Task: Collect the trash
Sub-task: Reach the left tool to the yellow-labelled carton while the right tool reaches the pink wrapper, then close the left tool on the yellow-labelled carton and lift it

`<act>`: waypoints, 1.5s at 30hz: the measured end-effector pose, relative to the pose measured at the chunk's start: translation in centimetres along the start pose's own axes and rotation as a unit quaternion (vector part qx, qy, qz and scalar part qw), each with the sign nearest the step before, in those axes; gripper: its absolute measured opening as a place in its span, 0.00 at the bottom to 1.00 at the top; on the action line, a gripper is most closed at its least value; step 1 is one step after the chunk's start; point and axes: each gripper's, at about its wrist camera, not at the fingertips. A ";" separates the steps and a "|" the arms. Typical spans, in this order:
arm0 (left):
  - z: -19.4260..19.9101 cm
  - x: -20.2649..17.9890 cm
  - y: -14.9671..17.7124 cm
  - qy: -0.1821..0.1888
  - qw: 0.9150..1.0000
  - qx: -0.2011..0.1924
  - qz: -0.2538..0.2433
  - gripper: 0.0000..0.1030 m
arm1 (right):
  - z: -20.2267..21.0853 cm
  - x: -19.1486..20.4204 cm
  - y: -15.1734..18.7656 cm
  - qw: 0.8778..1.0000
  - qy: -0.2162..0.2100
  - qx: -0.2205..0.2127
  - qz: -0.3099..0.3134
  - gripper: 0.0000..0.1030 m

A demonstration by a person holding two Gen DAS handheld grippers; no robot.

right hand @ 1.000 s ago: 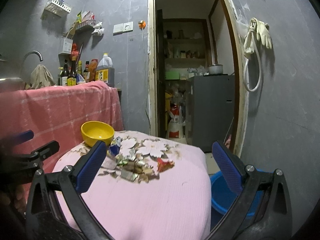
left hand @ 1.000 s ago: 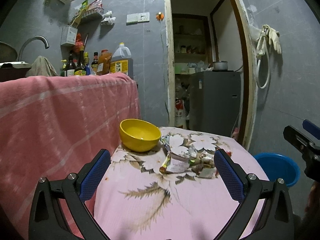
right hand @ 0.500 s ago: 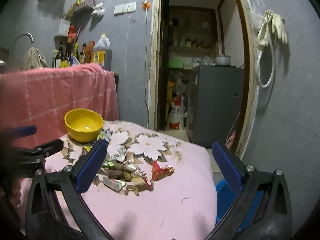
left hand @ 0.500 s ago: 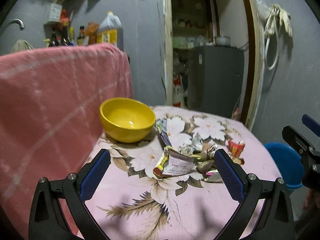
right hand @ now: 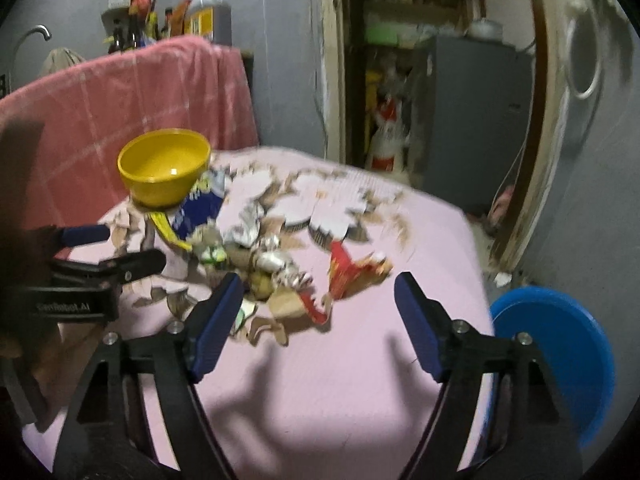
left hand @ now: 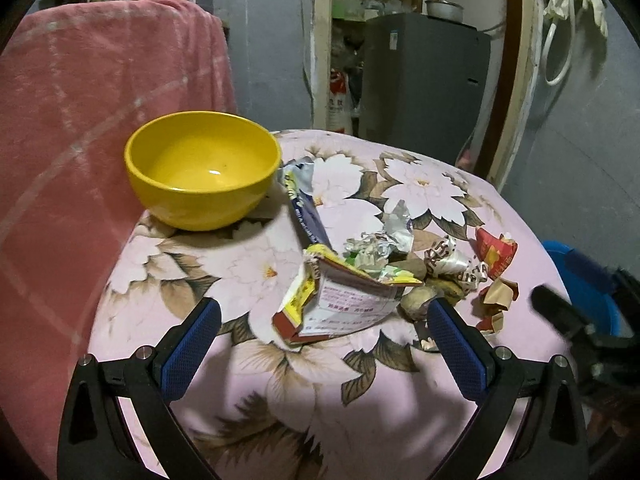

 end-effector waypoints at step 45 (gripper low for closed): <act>4.3 0.2 0.5 0.085 0.994 -0.005 0.073 0.19 | 1.7 -0.5 0.9 0.996 -0.058 0.003 -0.063 0.34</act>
Point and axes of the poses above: each gripper's, at about its wrist camera, not at the fingertips, and z roughly against the way its jaws point, x to its left, y to its underside, and after that the axes turned 10 degrees about -x, right-handed
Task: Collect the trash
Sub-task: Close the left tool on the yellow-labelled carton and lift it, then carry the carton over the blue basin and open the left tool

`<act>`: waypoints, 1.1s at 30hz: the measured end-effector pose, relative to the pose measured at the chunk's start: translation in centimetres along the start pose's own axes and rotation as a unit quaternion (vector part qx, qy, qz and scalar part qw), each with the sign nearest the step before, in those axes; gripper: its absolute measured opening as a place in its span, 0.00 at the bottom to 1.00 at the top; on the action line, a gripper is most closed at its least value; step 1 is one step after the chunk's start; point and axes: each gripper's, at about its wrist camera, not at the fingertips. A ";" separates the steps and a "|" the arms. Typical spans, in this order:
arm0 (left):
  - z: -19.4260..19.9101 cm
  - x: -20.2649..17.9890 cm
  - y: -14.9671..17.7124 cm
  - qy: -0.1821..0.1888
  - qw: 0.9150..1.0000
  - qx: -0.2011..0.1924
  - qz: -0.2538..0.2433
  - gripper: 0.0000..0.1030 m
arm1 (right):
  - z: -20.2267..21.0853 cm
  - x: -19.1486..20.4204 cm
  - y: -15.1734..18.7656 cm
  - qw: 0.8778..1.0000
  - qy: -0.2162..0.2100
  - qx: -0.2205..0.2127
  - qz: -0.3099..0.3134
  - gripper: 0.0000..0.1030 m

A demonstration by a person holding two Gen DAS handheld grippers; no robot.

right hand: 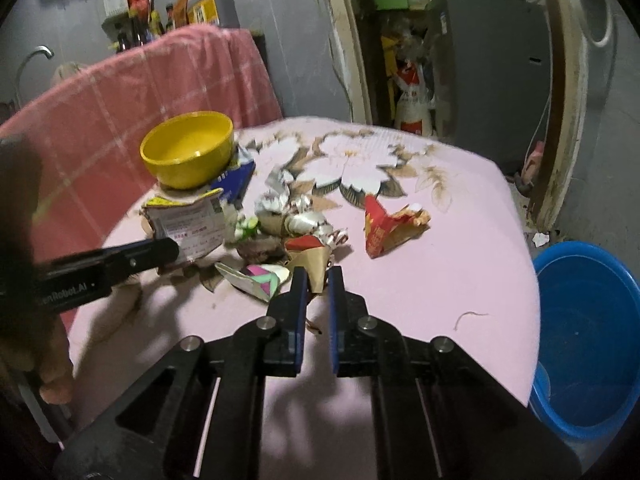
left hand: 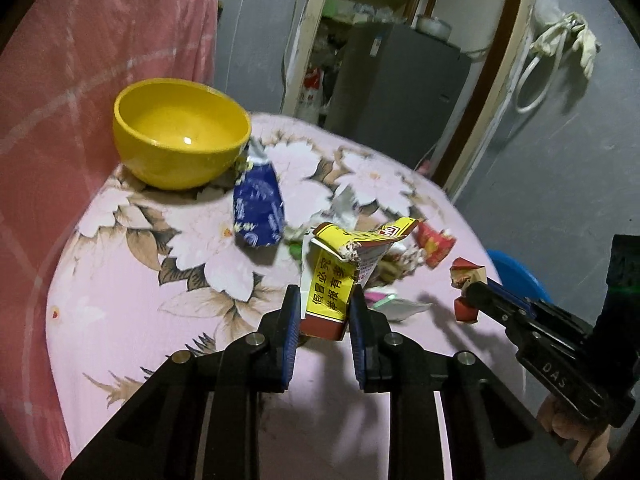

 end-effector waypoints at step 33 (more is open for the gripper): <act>-3.6 -25.7 -3.4 0.181 0.979 -0.065 -0.073 0.19 | 18.5 -15.1 -3.2 0.953 0.222 -0.205 -0.036 0.39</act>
Point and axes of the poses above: each gripper's, at about its wrist camera, not at the fingertips, and z roughly against the way its jaws point, x to its left, y to its underside, and after that the axes turned 10 degrees about -x, right-handed
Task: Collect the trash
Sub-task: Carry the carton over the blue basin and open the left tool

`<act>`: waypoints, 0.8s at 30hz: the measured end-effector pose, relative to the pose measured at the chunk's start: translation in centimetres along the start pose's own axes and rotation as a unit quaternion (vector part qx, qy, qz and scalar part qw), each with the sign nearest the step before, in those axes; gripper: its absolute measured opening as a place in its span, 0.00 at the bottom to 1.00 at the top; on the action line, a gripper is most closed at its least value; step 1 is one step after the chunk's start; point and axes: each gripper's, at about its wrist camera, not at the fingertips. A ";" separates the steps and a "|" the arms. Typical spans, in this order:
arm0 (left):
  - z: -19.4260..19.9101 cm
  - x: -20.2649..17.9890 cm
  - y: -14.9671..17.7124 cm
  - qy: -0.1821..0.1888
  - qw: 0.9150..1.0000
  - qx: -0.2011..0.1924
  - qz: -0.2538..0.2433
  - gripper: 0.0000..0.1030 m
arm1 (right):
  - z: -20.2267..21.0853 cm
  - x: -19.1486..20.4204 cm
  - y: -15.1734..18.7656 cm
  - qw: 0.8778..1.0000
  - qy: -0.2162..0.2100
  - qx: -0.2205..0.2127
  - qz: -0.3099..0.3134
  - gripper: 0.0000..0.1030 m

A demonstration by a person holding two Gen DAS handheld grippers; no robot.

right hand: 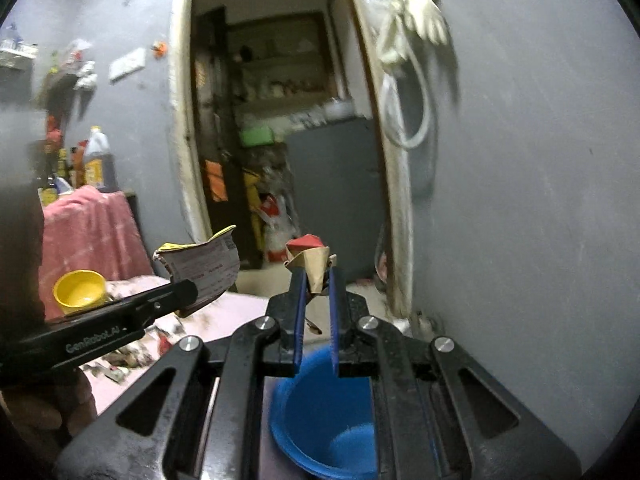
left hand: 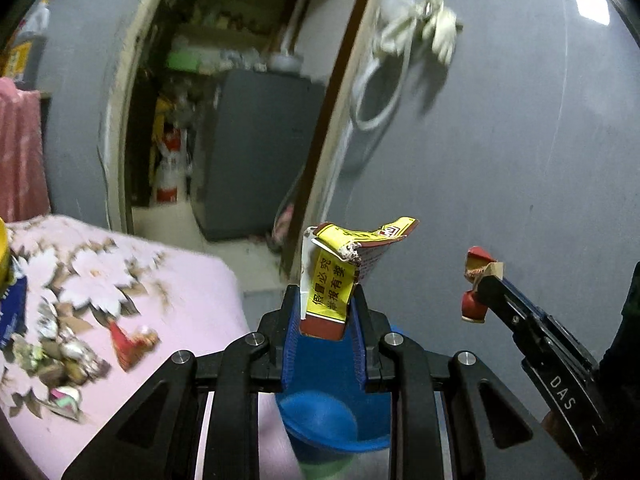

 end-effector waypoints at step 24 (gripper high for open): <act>-10.1 3.1 7.5 -0.034 0.982 0.178 0.044 0.34 | -6.7 -5.5 7.8 0.984 0.041 0.158 -0.063 0.56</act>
Point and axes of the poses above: each gripper's, at about its wrist camera, not at the fingertips, and z roughly against the way its jaws point, x to its left, y to its underside, and after that the axes turned 10 degrees about -x, right-handed
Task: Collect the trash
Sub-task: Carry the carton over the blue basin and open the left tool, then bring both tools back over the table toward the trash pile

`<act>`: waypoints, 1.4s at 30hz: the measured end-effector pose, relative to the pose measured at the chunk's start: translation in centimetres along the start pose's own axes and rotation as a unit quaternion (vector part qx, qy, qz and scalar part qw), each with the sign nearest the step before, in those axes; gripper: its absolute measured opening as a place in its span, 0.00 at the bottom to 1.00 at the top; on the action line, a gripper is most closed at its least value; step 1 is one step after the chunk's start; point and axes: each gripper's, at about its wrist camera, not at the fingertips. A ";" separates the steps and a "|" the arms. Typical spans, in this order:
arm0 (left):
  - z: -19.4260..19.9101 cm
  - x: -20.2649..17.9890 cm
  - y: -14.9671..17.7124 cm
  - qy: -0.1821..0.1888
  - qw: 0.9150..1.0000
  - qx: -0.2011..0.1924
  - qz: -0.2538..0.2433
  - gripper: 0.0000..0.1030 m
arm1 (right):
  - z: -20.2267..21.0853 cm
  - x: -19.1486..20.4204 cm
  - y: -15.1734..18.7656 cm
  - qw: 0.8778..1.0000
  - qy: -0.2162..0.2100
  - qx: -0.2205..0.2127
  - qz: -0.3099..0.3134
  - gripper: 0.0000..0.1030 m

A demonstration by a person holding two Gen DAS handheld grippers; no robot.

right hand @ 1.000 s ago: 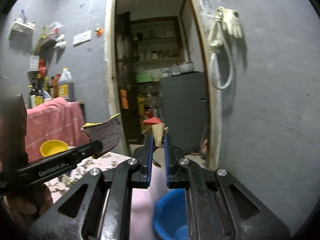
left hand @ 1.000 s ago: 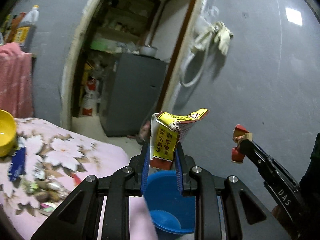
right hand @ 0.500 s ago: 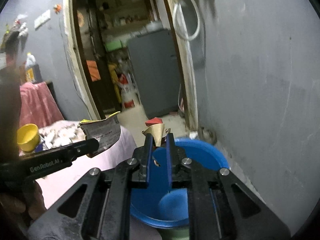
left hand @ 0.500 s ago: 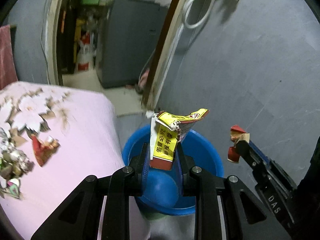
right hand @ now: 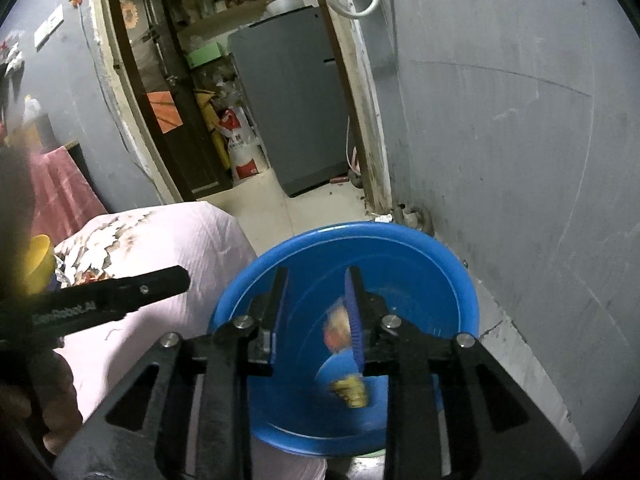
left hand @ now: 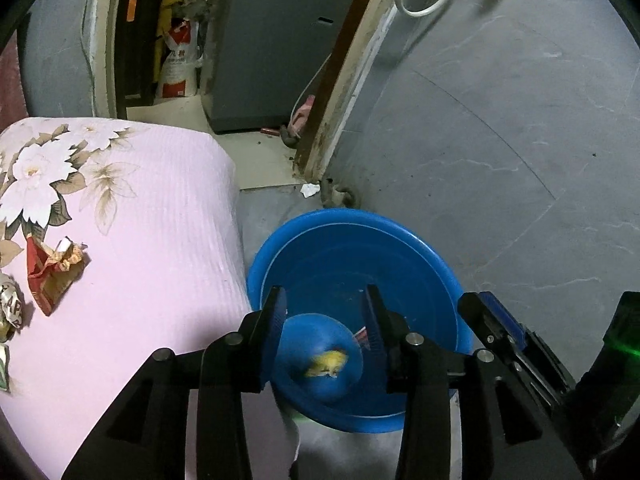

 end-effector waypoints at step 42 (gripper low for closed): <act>26.4 10.5 3.4 -0.173 0.929 -0.325 -0.039 0.98 | 12.6 18.6 -1.4 0.966 -0.107 -0.212 0.100 1.00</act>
Point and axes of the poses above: each gripper's, at about its wrist camera, not at the fingertips, and z roughly against the way its jaws point, x to its left, y to its underside, and after that the axes turned 10 degrees about -x, right-handed
